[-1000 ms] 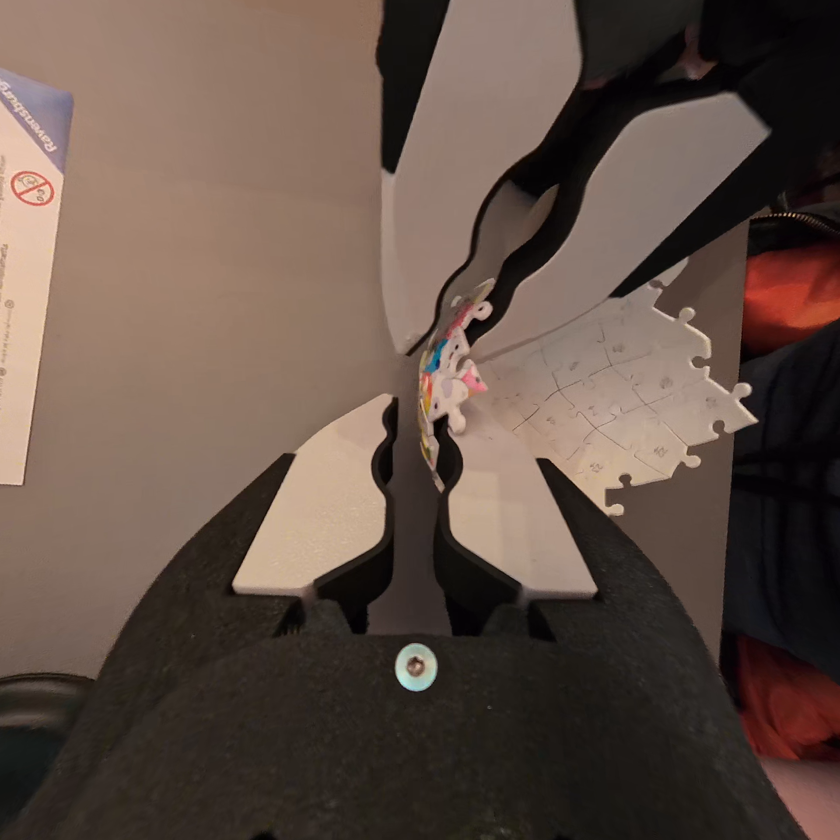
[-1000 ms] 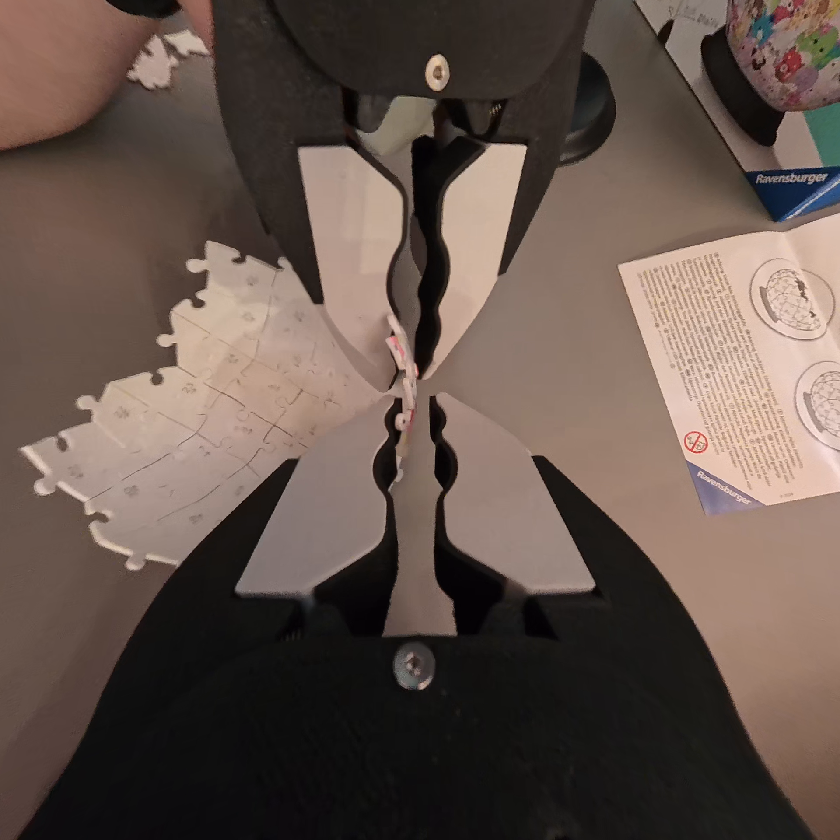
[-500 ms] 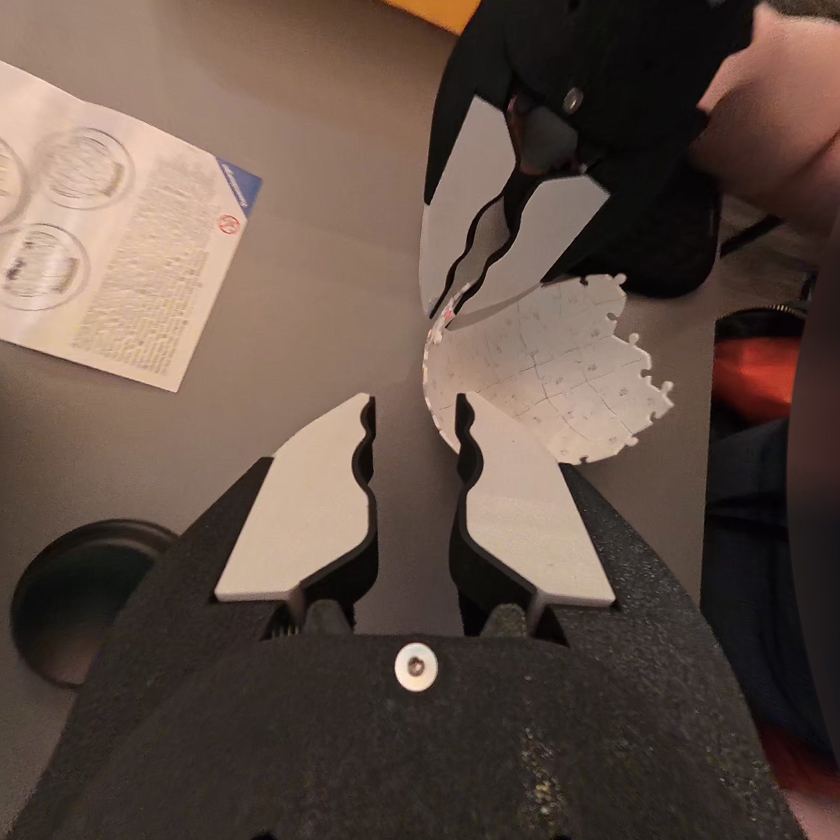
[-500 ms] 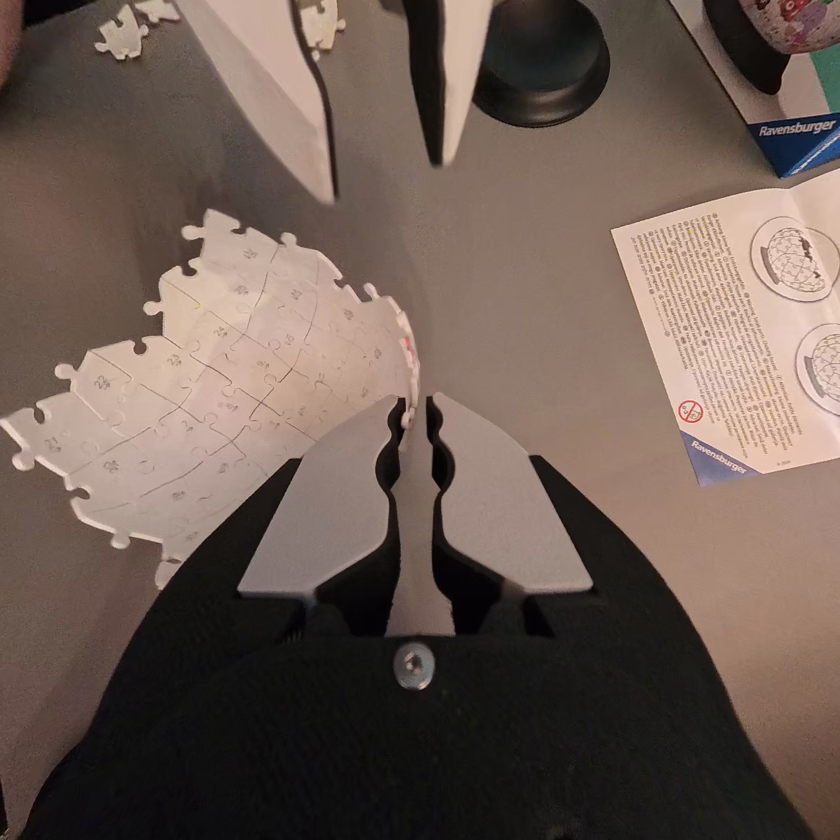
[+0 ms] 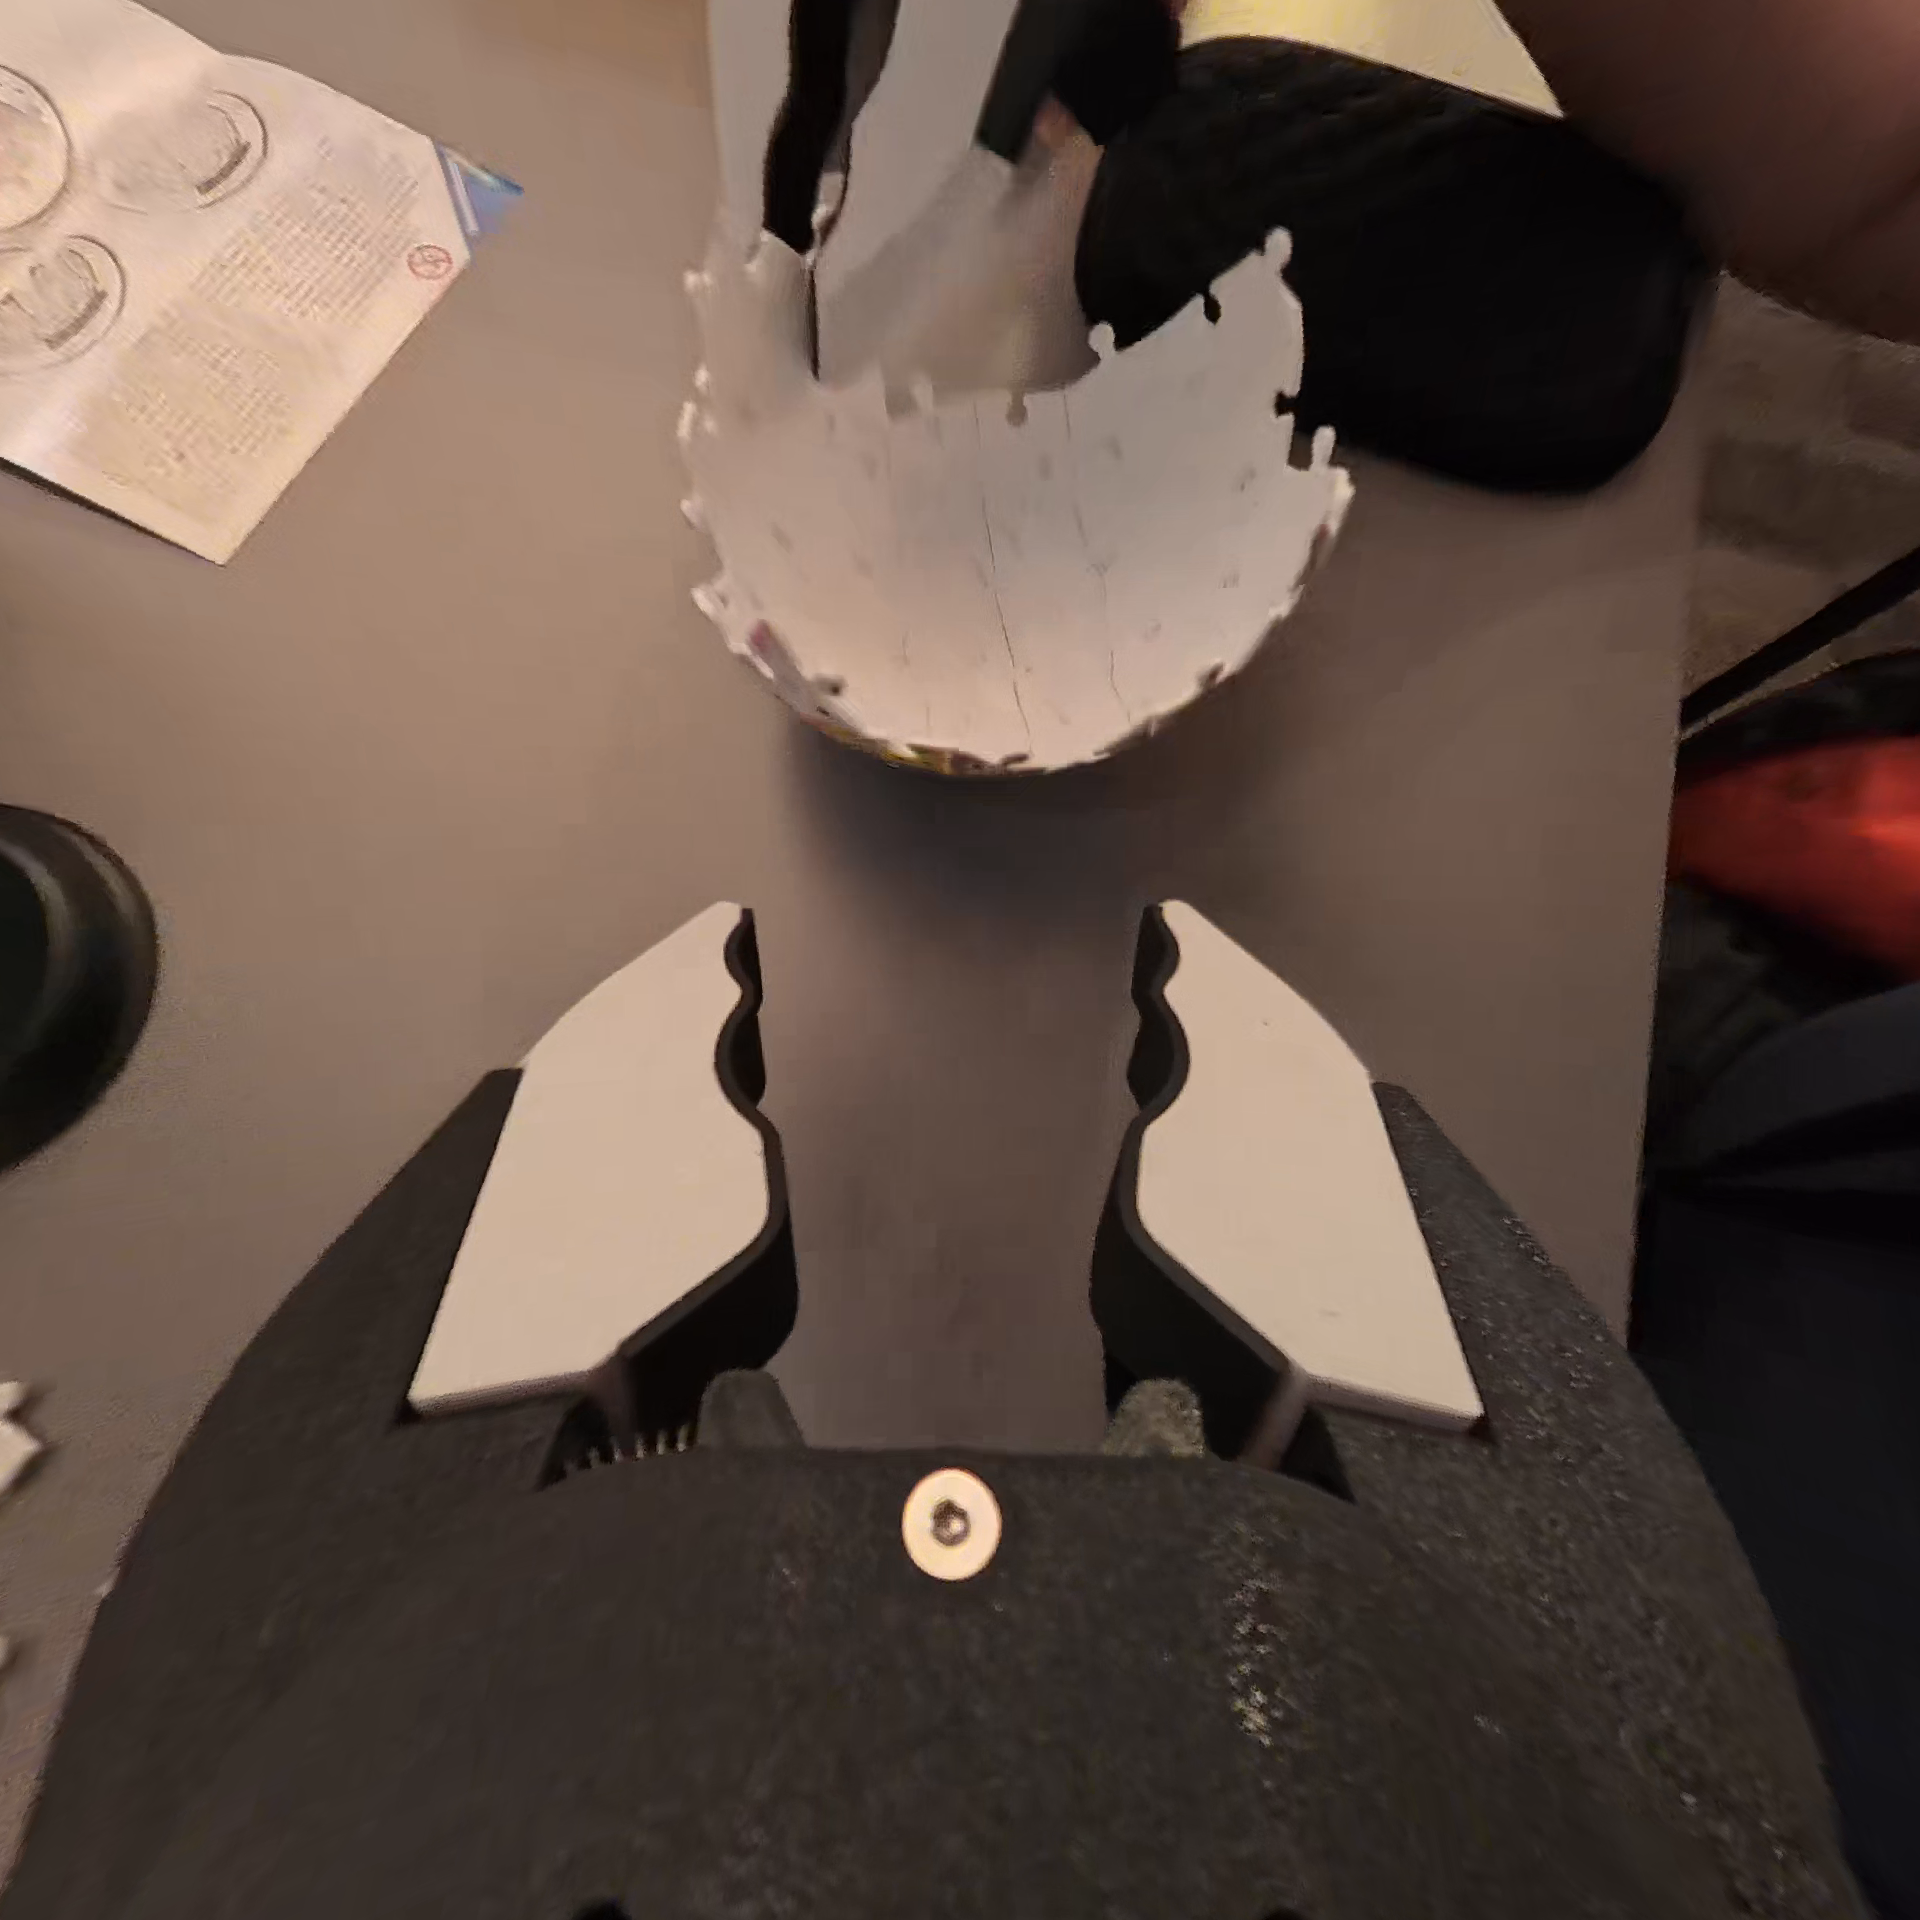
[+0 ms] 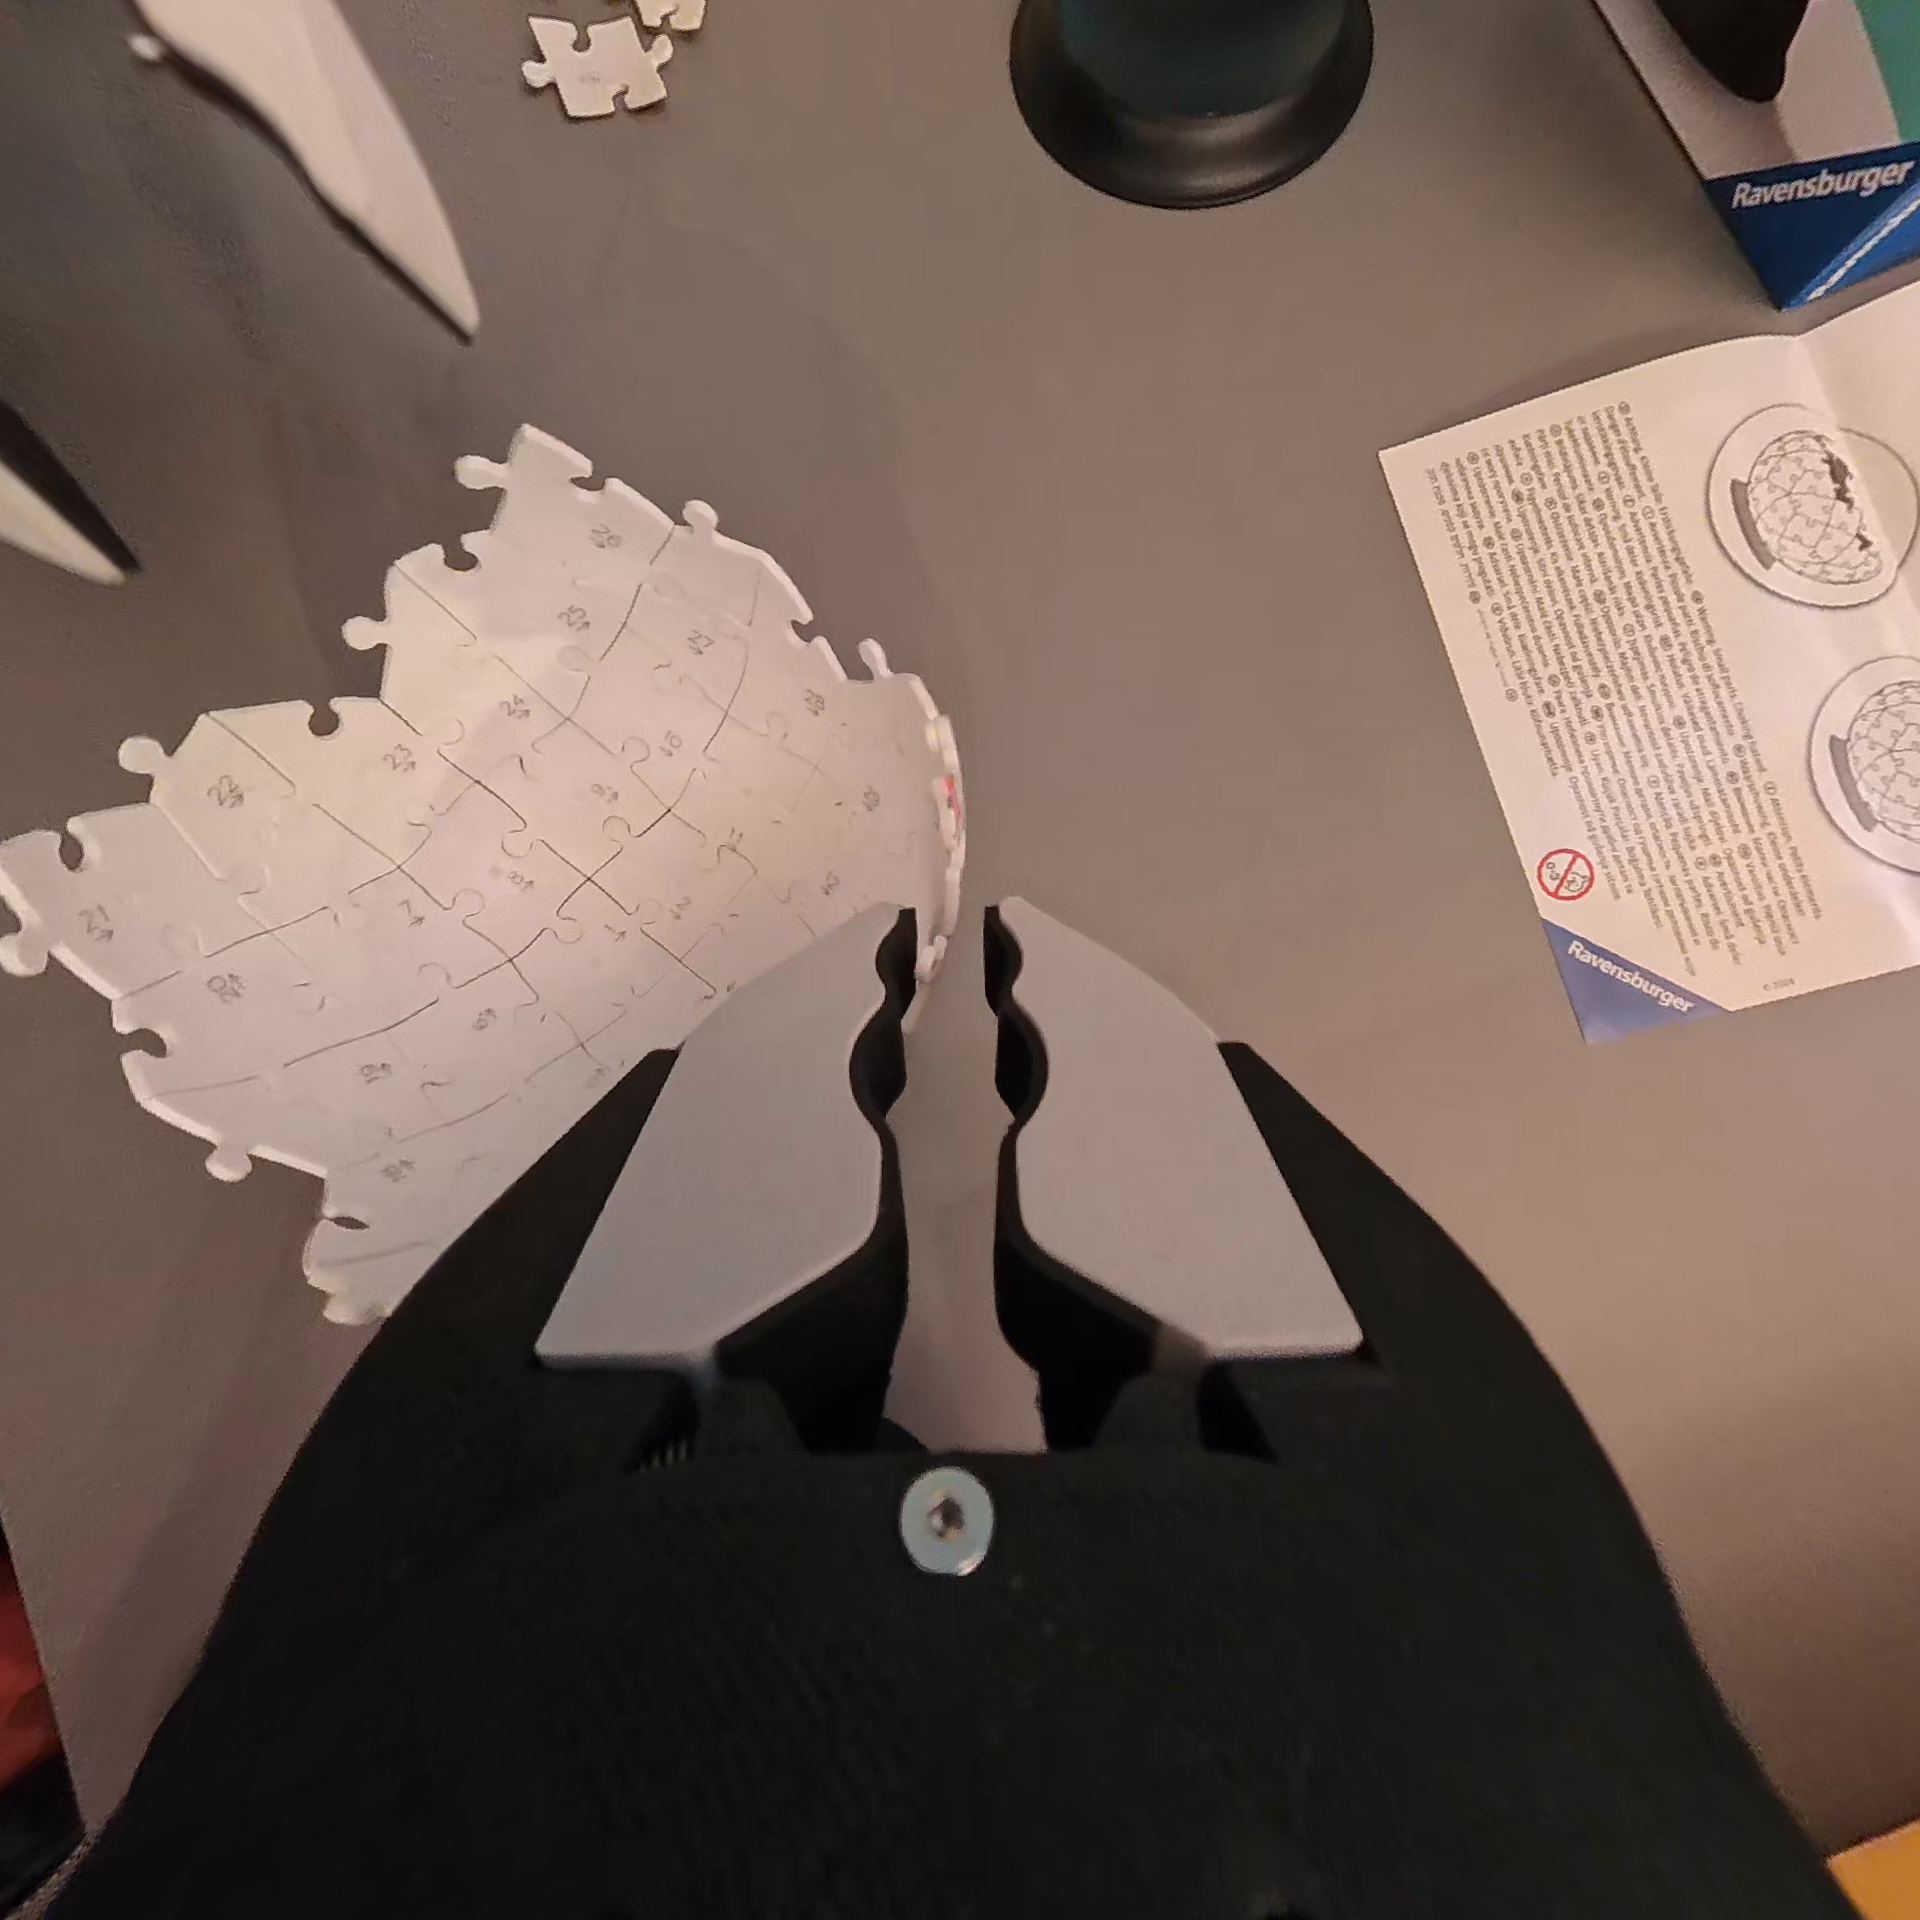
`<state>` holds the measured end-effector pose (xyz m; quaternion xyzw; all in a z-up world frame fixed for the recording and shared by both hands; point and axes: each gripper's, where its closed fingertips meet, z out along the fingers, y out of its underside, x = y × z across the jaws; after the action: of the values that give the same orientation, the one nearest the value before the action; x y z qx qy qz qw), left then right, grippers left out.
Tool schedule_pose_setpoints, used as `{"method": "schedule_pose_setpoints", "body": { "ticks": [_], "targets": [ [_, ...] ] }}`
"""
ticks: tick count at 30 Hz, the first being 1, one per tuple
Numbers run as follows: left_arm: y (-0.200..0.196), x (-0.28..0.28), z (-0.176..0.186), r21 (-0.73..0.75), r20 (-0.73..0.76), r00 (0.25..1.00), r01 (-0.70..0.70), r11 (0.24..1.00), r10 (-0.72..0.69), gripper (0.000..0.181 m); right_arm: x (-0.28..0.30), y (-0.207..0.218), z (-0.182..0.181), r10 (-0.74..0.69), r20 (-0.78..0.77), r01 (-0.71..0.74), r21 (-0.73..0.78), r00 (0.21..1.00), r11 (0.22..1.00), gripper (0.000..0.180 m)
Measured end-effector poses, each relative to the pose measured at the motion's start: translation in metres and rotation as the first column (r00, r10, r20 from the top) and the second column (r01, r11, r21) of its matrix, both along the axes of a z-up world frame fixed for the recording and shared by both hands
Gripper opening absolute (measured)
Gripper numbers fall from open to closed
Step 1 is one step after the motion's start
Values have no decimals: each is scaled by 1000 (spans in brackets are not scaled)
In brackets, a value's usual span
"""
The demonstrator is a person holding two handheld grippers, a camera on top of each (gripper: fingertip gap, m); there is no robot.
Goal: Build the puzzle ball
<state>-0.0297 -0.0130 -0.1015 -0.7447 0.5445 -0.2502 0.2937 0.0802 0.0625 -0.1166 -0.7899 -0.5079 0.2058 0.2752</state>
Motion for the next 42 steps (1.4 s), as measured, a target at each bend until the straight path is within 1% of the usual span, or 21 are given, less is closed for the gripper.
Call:
{"method": "schedule_pose_setpoints", "body": {
  "ticks": [3, 5, 7, 10, 11, 15, 18, 22, 25, 32, 36, 39, 42],
  "targets": [
    [-11, 14, -9, -35, 84, 996, -17, 999, 20, 67, 2, 0, -3, -14, 9, 14, -18, 1000, 1000, 13],
    [-13, 22, -11, -61, 120, 992, -39, 997, 46, 70, 3, 0, -4, -17, 13, 17, -24, 1000, 1000, 13],
    [-14, 31, -14, -85, 148, 986, -69, 994, 81, 80, 3, 0, -4, -18, 11, 19, -30, 1000, 999, 13],
    [-14, 41, -27, -92, 106, 983, -138, 986, 148, 97, 4, 0, -6, -23, 16, 24, -44, 1000, 999, 13],
    [-13, 44, -31, -86, 93, 980, -166, 982, 174, 97, 4, 0, -7, -22, 18, 22, -48, 1000, 999, 13],
    [-12, 54, -49, -44, 55, 970, -236, 971, 239, 111, 4, -1, -10, -21, 23, 22, -62, 1000, 998, 13],
    [-6, 60, -52, 3, 41, 962, -269, 963, 269, 114, 4, -2, -11, -20, 28, 21, -67, 999, 998, 14],
    [3, 64, -47, 19, 72, 955, -290, 957, 288, 99, 4, -3, -11, -19, 29, 21, -73, 999, 997, 15],
    [7, 65, -42, 26, 103, 953, -288, 957, 284, 93, 6, -1, -14, -26, 38, 29, -74, 999, 997, 17],
    [12, 68, -38, 23, 131, 955, -272, 962, 267, 92, 14, 9, -10, -65, 24, 66, -62, 998, 996, 23],
    [16, 68, -34, 20, 149, 952, -274, 962, 268, 90, 18, 18, -1, -75, 3, 75, 10, 997, 997, 24],
    [19, 69, -31, 30, 152, 952, -272, 962, 265, 89, 21, 25, 9, -76, 4, 76, 103, 997, 992, 23],
    [21, 72, -28, 36, 154, 954, -265, 964, 257, 88, 24, 26, 8, -85, 14, 83, 102, 996, 991, 21]
  ]
}}
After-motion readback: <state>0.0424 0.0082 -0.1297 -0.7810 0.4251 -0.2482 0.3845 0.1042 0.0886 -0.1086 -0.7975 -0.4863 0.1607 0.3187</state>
